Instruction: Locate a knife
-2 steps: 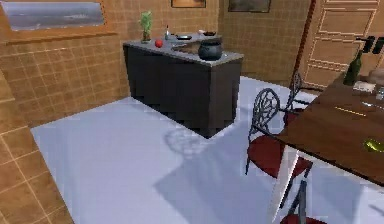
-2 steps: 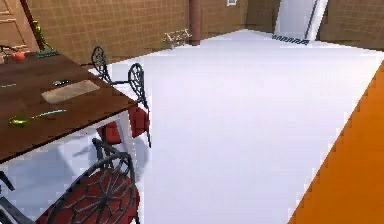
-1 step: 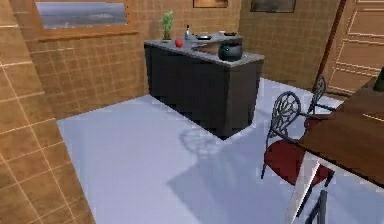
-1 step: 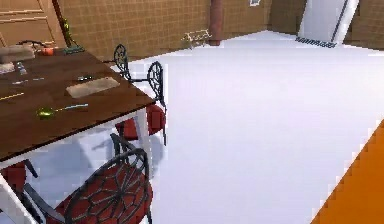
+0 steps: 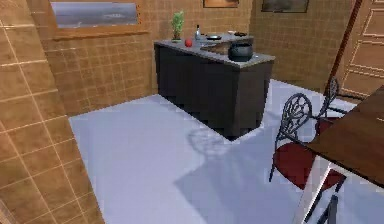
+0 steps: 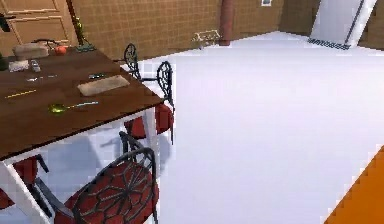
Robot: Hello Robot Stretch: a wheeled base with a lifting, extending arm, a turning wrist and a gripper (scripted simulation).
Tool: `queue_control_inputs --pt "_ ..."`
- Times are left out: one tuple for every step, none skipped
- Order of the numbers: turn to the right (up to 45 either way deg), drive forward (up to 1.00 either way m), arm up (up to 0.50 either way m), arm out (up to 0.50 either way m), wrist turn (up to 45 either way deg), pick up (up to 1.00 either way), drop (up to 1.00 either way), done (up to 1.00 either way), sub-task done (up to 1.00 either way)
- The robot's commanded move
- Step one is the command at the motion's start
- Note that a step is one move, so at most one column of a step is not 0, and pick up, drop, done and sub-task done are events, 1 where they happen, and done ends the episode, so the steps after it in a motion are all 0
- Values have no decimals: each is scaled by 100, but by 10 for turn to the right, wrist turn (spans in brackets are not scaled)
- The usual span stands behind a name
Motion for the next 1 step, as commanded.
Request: queue_control_inputs --pt "0 100 0 0 0 0 0 0 0"
